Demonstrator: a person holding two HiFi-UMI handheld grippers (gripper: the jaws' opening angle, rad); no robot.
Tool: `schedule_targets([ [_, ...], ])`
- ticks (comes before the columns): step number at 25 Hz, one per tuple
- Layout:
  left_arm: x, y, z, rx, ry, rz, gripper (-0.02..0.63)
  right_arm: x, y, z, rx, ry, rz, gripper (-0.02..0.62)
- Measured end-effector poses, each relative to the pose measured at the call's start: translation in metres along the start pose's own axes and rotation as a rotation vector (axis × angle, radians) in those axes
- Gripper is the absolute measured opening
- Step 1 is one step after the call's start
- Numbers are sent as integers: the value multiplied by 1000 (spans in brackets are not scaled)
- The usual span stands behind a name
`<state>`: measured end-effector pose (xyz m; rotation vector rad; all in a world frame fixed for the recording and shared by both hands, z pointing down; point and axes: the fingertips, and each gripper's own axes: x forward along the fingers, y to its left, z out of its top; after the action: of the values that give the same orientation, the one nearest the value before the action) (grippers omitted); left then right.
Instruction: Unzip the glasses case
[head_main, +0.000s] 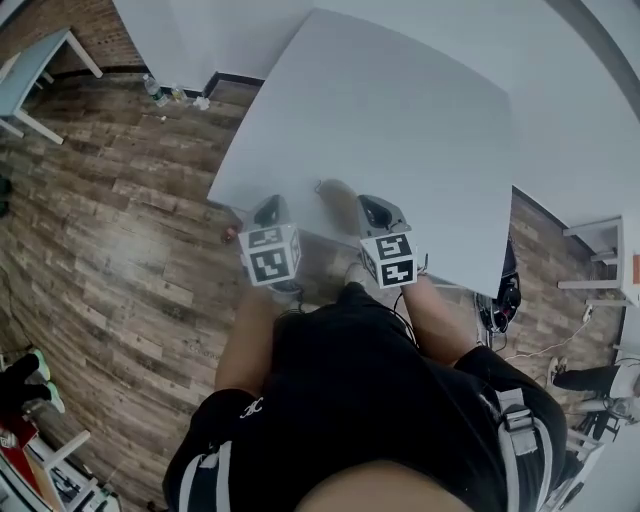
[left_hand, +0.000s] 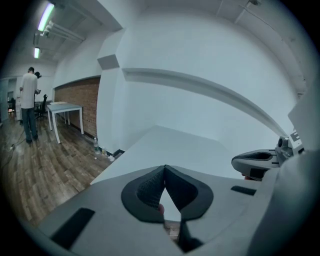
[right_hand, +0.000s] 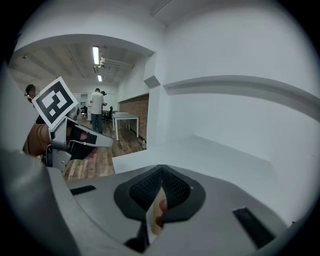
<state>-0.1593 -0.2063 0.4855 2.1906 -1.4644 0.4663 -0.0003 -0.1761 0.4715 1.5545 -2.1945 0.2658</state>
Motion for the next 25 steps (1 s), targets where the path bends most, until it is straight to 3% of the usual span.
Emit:
schedule_targets([
  [14,82,-86,31,-18,65,147,-6,51,-121,-14,60,21,206,5],
  [19,93,-88,18,-73,118,233,-6,67,-128,-45,92,107,349,5],
  [25,96,-63,-24,-35,242,264,-6,93,-111,-83,175,225,465,5],
])
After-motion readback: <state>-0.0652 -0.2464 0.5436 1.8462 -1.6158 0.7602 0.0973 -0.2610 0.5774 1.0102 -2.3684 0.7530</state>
